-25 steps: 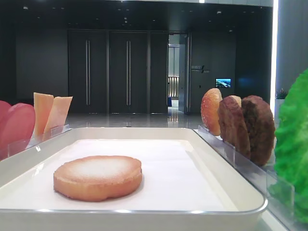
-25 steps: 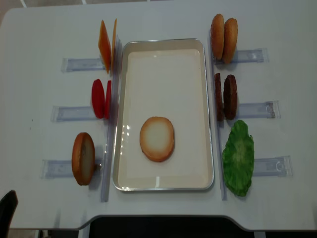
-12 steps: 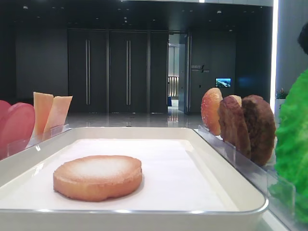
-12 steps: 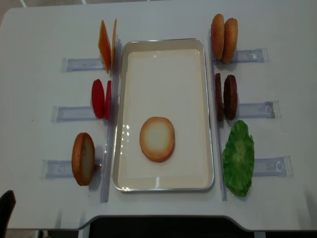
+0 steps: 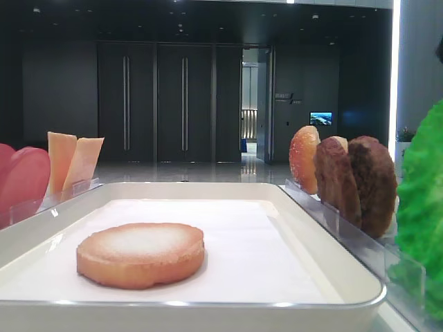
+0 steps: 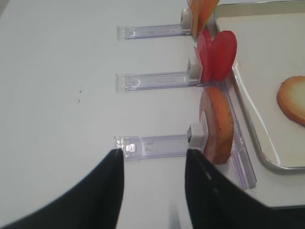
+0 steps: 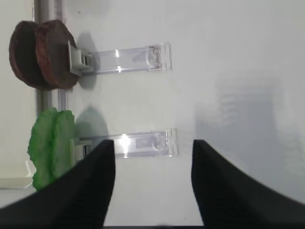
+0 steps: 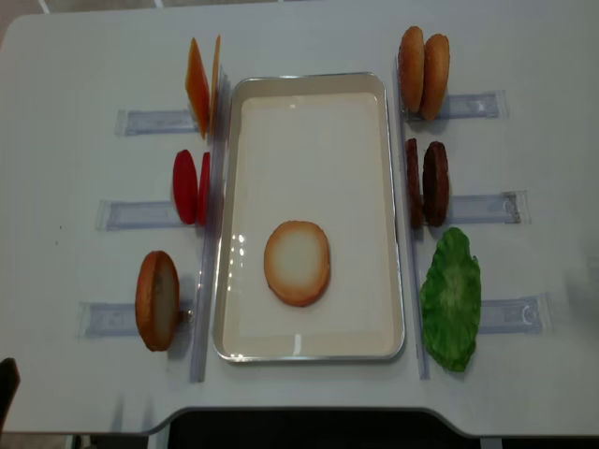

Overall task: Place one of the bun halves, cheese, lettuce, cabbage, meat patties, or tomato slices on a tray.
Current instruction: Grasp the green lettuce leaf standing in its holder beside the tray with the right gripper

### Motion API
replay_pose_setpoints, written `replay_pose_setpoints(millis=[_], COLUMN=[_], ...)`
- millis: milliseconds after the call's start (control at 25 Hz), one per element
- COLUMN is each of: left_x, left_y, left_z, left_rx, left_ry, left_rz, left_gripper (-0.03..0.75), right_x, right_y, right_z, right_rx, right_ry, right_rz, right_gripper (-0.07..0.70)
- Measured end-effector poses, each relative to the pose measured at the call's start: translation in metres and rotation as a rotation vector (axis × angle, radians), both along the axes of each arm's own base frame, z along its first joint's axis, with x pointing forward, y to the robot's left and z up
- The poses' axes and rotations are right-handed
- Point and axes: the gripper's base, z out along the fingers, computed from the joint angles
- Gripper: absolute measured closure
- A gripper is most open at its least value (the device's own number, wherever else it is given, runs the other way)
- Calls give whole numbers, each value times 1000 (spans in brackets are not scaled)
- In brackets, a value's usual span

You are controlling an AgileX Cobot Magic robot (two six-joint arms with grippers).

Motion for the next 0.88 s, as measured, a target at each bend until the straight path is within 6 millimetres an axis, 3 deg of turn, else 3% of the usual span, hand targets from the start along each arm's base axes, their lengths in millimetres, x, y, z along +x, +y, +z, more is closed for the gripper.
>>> replay_pose_setpoints(millis=[320,600,880], left_x=[0,0,0], left_y=[0,0,0], left_z=[0,0,0], left_rx=[0,0,0], left_ry=[0,0,0], left_rz=[0,0,0], left_gripper=[480,558,615], right_x=[4,-2,-2], right_y=[6,43,78], right_z=[6,4,-10], right_rx=[67,111,32], right_ry=[3,52,119], right_rz=[-35,41,91], right_gripper=[282,282,282])
